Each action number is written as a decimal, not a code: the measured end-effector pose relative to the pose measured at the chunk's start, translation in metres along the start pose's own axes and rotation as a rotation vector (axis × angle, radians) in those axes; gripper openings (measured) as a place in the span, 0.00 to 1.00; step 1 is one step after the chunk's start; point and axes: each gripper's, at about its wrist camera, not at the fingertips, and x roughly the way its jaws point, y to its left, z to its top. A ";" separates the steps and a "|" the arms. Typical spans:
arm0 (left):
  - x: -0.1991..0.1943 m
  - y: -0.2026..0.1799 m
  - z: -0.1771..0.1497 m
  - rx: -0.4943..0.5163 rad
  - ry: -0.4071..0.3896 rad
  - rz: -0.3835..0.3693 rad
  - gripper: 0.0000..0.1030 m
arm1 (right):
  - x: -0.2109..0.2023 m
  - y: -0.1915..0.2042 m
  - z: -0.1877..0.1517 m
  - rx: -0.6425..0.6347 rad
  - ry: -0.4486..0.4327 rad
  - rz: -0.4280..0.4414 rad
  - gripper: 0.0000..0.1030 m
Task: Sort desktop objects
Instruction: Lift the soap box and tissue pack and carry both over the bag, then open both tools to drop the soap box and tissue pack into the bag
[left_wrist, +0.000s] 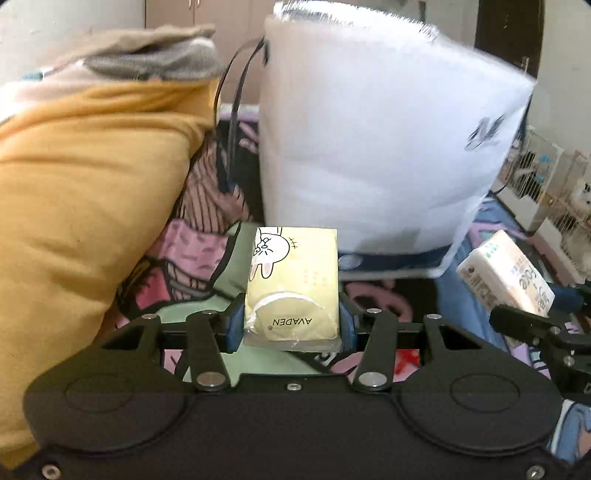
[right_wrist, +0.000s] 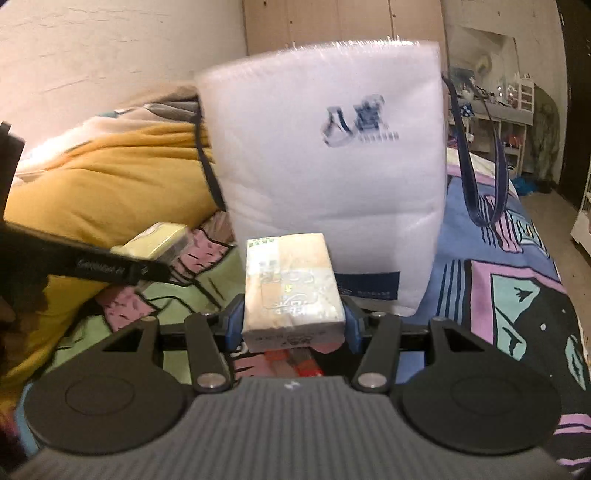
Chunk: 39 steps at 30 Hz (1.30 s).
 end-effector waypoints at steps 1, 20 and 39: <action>-0.006 -0.003 0.004 0.006 -0.012 -0.007 0.45 | -0.007 0.000 0.004 -0.003 -0.003 0.003 0.54; -0.052 -0.041 0.133 0.095 -0.217 -0.023 0.45 | -0.044 0.005 0.143 -0.160 -0.205 -0.077 0.54; 0.031 -0.067 0.231 0.127 -0.093 -0.098 0.45 | 0.042 -0.035 0.205 -0.116 -0.074 -0.122 0.55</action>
